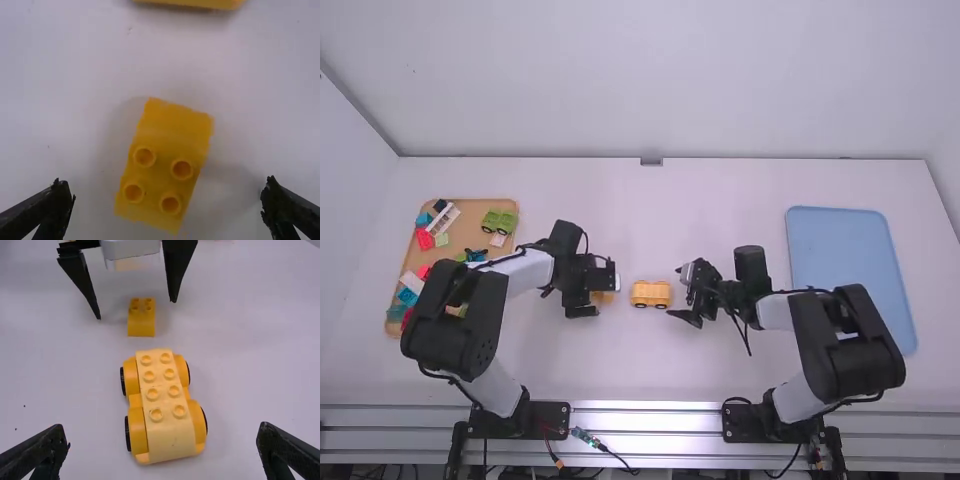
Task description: Assemble lego blocks to make yellow taxi
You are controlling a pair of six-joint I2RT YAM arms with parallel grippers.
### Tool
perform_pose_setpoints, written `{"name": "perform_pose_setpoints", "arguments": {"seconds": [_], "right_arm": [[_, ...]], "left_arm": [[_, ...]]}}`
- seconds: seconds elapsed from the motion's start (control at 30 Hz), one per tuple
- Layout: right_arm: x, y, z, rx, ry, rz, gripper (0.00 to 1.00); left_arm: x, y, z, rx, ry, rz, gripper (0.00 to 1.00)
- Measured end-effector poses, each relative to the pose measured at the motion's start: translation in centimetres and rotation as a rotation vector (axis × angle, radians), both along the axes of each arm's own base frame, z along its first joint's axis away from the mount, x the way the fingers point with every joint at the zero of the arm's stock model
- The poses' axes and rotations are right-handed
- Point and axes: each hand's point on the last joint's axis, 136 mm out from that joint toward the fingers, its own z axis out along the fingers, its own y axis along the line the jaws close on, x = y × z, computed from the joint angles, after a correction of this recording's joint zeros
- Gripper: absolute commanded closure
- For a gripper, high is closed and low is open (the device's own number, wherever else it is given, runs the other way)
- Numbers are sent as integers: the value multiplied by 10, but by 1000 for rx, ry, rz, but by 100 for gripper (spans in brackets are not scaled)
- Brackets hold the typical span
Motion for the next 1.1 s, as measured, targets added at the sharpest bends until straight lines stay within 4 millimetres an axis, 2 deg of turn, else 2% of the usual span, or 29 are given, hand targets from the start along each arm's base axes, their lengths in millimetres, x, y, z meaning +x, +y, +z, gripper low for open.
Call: {"name": "perform_pose_setpoints", "arguments": {"seconds": [0.13,0.33,0.47,0.77,1.0,1.1], "right_arm": [[-4,9,-1,-19,-21,24,1],[-5,19,1,-18,-56,50,1],[4,23,3,7,-115,51,1],[12,30,-26,81,-99,43,1],[9,35,-50,120,8,66,1],[13,41,-53,149,32,92,1]], "left_arm": [[1,-8,8,-107,-20,-61,1],[3,1,28,-318,-54,-100,1],[5,3,34,-475,-89,-125,1],[6,-14,20,-620,-76,-155,1],[7,-16,24,-658,-81,-154,1],[10,-17,24,-657,-101,-163,1]]}}
